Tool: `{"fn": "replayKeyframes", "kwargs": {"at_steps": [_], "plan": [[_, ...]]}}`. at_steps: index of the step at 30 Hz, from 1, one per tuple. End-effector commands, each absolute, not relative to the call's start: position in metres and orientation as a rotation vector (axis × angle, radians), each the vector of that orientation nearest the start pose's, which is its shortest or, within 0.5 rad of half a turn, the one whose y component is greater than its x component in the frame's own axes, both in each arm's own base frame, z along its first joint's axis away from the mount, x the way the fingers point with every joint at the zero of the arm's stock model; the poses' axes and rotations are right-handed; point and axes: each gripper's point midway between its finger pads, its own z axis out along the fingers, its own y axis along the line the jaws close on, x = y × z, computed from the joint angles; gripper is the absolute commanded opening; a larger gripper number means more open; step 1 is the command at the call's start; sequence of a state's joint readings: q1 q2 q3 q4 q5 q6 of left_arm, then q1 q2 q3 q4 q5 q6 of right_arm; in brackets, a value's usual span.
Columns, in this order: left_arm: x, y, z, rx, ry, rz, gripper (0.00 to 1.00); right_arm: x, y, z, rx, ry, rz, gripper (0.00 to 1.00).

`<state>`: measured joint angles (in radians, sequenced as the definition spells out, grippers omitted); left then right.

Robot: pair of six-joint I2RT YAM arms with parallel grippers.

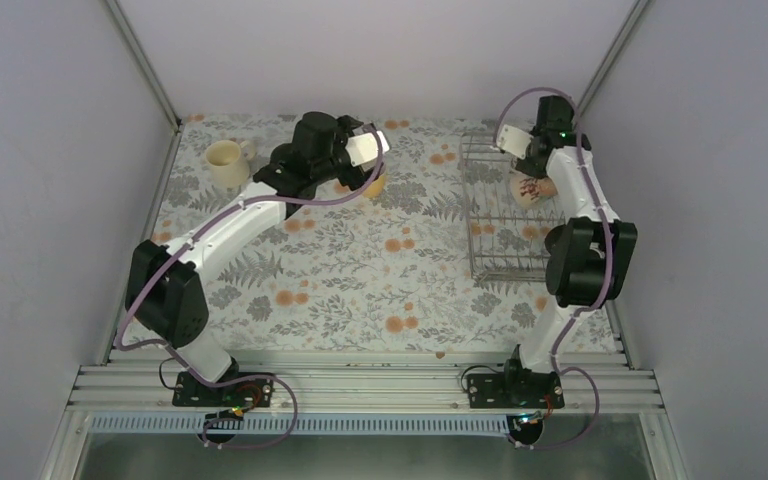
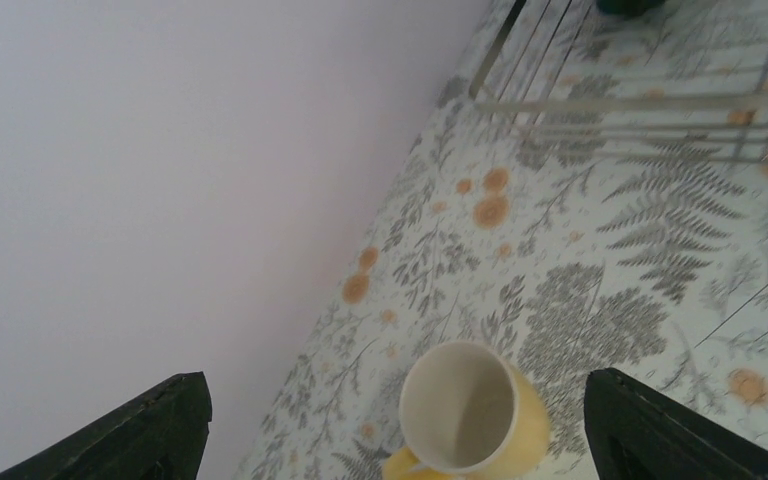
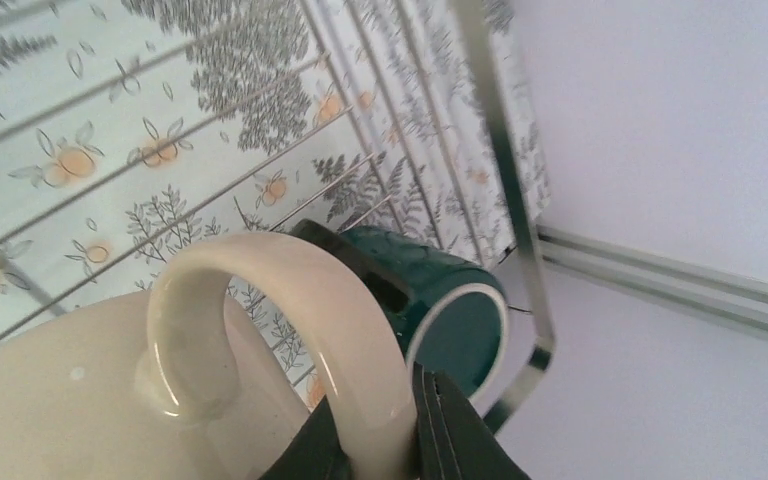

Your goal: Unload the cups from the dish rack

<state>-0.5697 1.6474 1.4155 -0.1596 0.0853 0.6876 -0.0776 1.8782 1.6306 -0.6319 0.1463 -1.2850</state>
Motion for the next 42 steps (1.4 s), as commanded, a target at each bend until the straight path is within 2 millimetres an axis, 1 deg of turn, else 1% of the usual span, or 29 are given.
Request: {"fn": "replayKeyframes", "kwargs": {"at_steps": [1, 3, 5, 7, 8, 9, 10, 14, 16, 18, 20, 25, 26, 27, 29, 30, 32, 37, 40, 42], "plan": [[0.404, -0.309, 0.333, 1.157, 1.443, -0.201, 0.93, 0.489, -0.041, 0.265, -1.290, 2.067, -0.657, 0.04], [0.396, -0.318, 0.345, 1.144, 1.409, -0.300, 0.94, 0.489, -0.033, 0.288, -1.237, 2.042, -0.601, 0.04], [0.389, -0.326, 0.361, 1.112, 1.373, -0.399, 0.94, 0.487, -0.022, 0.310, -1.190, 2.013, -0.519, 0.04], [0.384, -0.333, 0.381, 1.073, 1.317, -0.481, 0.95, 0.482, -0.006, 0.333, -1.153, 1.972, -0.418, 0.04], [0.381, -0.336, 0.392, 1.056, 1.278, -0.518, 0.95, 0.479, 0.005, 0.347, -1.140, 1.934, -0.351, 0.04], [0.377, -0.340, 0.399, 1.052, 1.257, -0.562, 0.96, 0.475, 0.014, 0.354, -1.130, 1.915, -0.292, 0.04], [0.375, -0.344, 0.404, 1.049, 1.242, -0.602, 0.97, 0.471, 0.021, 0.366, -1.114, 1.887, -0.248, 0.04], [0.375, -0.361, 0.415, 1.038, 1.235, -0.752, 0.97, 0.453, 0.058, 0.400, -1.080, 1.780, -0.029, 0.03], [0.371, -0.371, 0.414, 1.049, 1.229, -0.807, 0.97, 0.445, 0.074, 0.416, -1.061, 1.727, 0.076, 0.03], [0.365, -0.379, 0.415, 1.061, 1.217, -0.860, 0.98, 0.439, 0.085, 0.434, -1.019, 1.677, 0.156, 0.03], [0.366, -0.387, 0.412, 1.067, 1.233, -0.886, 0.98, 0.436, 0.093, 0.446, -0.989, 1.638, 0.225, 0.03], [0.368, -0.397, 0.404, 1.065, 1.261, -0.941, 0.97, 0.428, 0.109, 0.468, -0.943, 1.568, 0.372, 0.03], [0.367, -0.400, 0.402, 1.073, 1.266, -0.958, 0.97, 0.428, 0.111, 0.469, -0.935, 1.559, 0.400, 0.03], [0.365, -0.403, 0.401, 1.076, 1.268, -0.966, 0.96, 0.429, 0.113, 0.469, -0.929, 1.553, 0.422, 0.03], [0.362, -0.407, 0.400, 1.080, 1.270, -0.979, 0.96, 0.420, 0.115, 0.481, -0.913, 1.519, 0.429, 0.03], [0.361, -0.408, 0.400, 1.082, 1.271, -0.984, 0.95, 0.419, 0.117, 0.484, -0.915, 1.509, 0.439, 0.03], [0.358, -0.412, 0.401, 1.087, 1.261, -0.999, 0.95, 0.419, 0.119, 0.484, -0.913, 1.504, 0.459, 0.03], [0.354, -0.425, 0.404, 1.111, 1.248, -1.054, 0.90, 0.420, 0.126, 0.485, -0.902, 1.497, 0.518, 0.03], [0.350, -0.437, 0.398, 1.132, 1.246, -1.078, 0.87, 0.420, 0.129, 0.487, -0.901, 1.490, 0.534, 0.03], [0.347, -0.445, 0.394, 1.146, 1.245, -1.089, 0.82, 0.420, 0.130, 0.488, -0.903, 1.489, 0.537, 0.03]]}}
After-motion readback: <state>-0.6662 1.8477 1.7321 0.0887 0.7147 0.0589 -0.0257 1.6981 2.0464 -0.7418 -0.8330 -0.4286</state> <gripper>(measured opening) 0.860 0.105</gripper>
